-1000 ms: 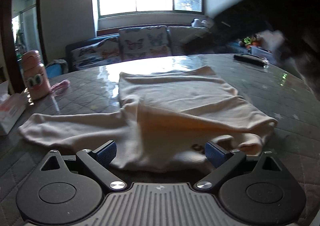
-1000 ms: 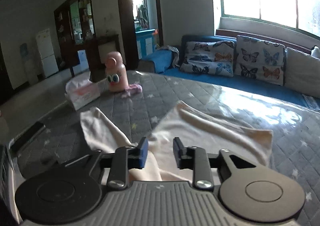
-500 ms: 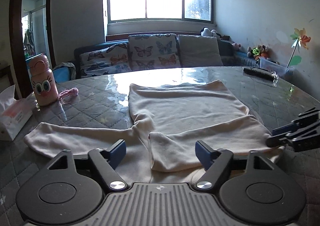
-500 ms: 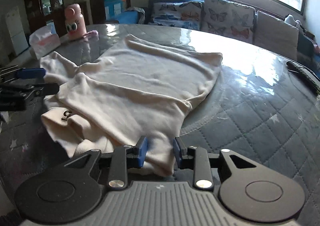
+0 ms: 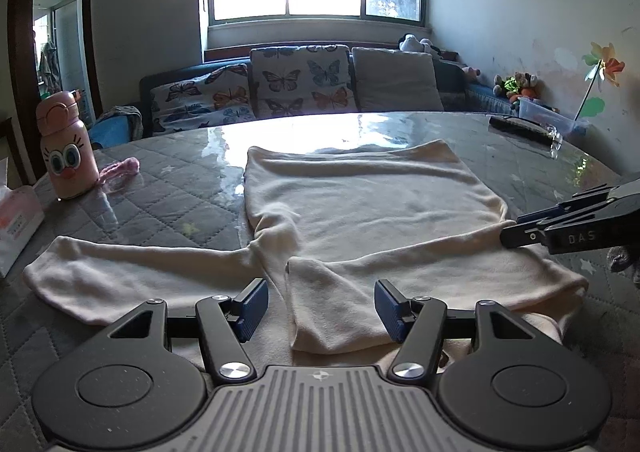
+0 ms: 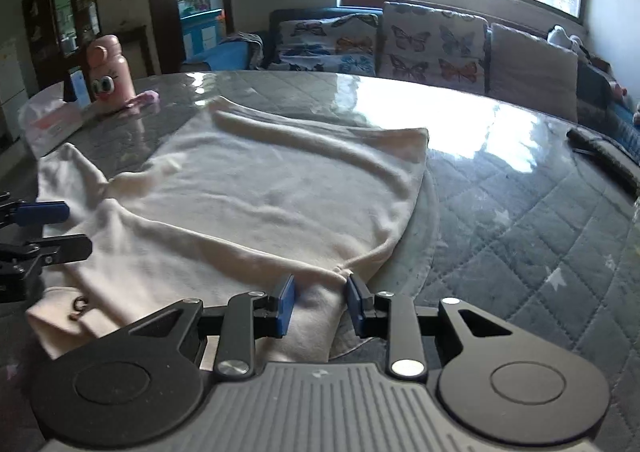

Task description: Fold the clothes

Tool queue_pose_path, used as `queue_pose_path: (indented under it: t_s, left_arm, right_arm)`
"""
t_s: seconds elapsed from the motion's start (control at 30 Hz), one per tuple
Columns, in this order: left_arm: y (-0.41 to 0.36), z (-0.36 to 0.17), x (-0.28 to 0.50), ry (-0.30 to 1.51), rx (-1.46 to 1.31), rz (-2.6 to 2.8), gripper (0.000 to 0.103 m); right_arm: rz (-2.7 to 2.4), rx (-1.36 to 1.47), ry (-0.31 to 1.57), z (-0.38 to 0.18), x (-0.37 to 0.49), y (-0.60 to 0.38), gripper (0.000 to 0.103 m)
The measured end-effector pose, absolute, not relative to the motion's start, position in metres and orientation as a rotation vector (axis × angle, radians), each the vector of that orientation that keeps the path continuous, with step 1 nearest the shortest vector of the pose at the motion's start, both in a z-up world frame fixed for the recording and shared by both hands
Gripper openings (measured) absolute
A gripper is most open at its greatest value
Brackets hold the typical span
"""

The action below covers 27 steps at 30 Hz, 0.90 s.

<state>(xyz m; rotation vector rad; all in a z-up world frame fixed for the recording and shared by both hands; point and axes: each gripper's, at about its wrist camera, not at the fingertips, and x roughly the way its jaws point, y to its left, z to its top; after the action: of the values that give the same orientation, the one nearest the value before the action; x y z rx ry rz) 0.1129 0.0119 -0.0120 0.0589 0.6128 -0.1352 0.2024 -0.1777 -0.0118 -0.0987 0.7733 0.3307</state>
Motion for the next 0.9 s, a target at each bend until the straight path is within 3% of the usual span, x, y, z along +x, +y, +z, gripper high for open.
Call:
queue_pose_path:
  t_s: [0.07, 0.2, 0.23, 0.37, 0.5, 0.7, 0.9]
  left_arm:
    - [0.012, -0.013, 0.114, 0.615, 0.061, -0.136, 0.062]
    - [0.011, -0.014, 0.115, 0.615, 0.066, -0.141, 0.062]
    - [0.011, -0.014, 0.115, 0.616, 0.067, -0.141, 0.062]
    - [0.010, -0.015, 0.115, 0.614, 0.068, -0.144, 0.063]
    - [0.013, -0.016, 0.115, 0.620, 0.067, -0.134, 0.063]
    - [0.015, -0.018, 0.116, 0.630, 0.065, -0.121, 0.064]
    - [0.021, -0.022, 0.118, 0.642, 0.058, -0.103, 0.065]
  right_arm:
    - [0.320, -0.104, 0.756, -0.013, 0.200, -0.180, 0.014]
    - [0.321, -0.133, 0.736, -0.009, 0.195, -0.179, 0.007]
    - [0.332, -0.138, 0.738, -0.009, 0.196, -0.178, 0.008]
    - [0.341, -0.145, 0.738, -0.012, 0.201, -0.176, 0.027]
    - [0.343, -0.116, 0.740, -0.017, 0.201, -0.177, 0.027]
    - [0.297, -0.103, 0.705, -0.013, 0.195, -0.183, 0.005]
    - [0.236, -0.076, 0.691, -0.012, 0.192, -0.197, 0.001]
